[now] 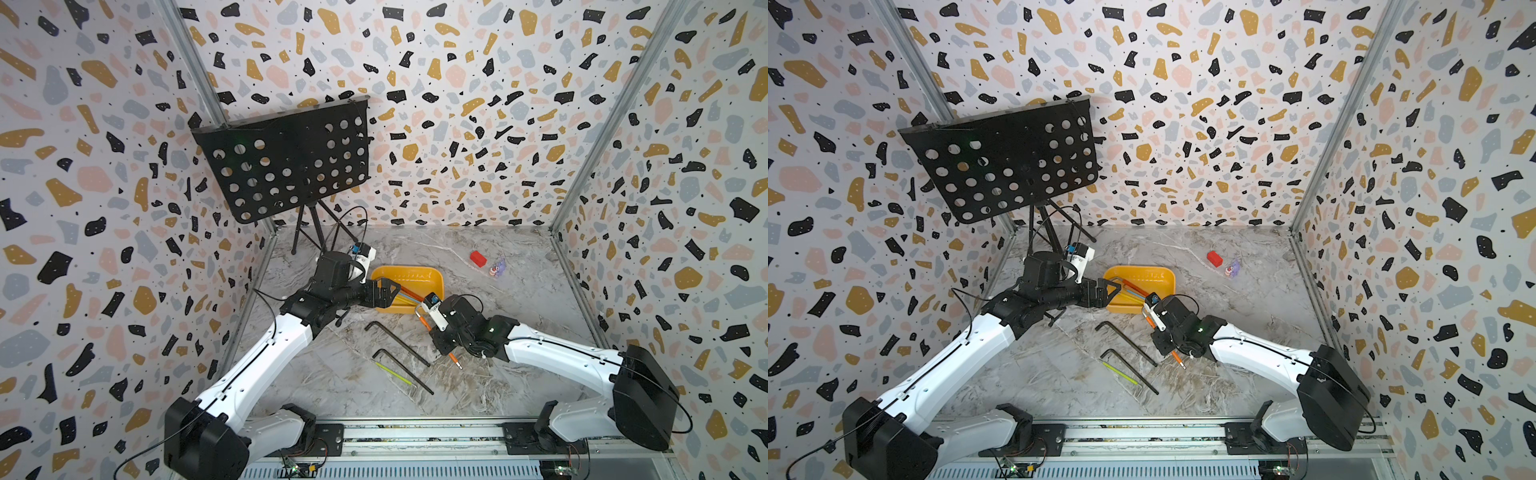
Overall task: Put the hex key on the desktop into the storage box
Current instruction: Pick up the Allen key from the center of the board, then place the Allen key in the storage box.
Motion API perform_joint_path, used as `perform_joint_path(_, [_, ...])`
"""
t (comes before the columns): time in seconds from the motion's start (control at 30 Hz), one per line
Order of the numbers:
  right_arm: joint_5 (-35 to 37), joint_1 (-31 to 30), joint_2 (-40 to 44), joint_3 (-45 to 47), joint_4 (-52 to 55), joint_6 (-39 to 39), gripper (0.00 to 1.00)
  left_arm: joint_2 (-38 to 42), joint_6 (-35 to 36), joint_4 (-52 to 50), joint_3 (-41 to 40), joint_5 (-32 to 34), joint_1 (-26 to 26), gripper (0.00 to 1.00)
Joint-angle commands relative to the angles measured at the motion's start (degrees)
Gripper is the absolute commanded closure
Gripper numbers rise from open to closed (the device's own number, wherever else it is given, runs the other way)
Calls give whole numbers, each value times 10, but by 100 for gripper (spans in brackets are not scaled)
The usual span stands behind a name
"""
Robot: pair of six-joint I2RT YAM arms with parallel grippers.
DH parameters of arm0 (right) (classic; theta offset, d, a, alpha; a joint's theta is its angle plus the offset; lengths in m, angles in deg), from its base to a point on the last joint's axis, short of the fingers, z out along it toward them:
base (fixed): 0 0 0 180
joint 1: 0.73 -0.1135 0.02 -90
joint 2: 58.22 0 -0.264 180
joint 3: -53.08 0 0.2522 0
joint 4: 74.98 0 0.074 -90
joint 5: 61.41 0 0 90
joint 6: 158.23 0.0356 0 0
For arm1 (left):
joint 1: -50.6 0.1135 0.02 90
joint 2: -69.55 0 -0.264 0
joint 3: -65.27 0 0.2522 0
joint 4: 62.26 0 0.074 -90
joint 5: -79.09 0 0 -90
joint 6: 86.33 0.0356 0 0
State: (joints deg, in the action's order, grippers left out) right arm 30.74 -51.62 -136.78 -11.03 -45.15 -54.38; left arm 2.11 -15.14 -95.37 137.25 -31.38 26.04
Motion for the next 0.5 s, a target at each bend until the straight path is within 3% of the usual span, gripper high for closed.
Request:
perform_joint_path(0.0, [-3, 11, 23, -29, 5, -5, 100, -3, 4, 1, 22, -5, 0, 0])
perform_joint_path(0.47, [-56, 73, -37, -125, 19, -59, 100, -24, 3, -5, 56, 0, 6, 0])
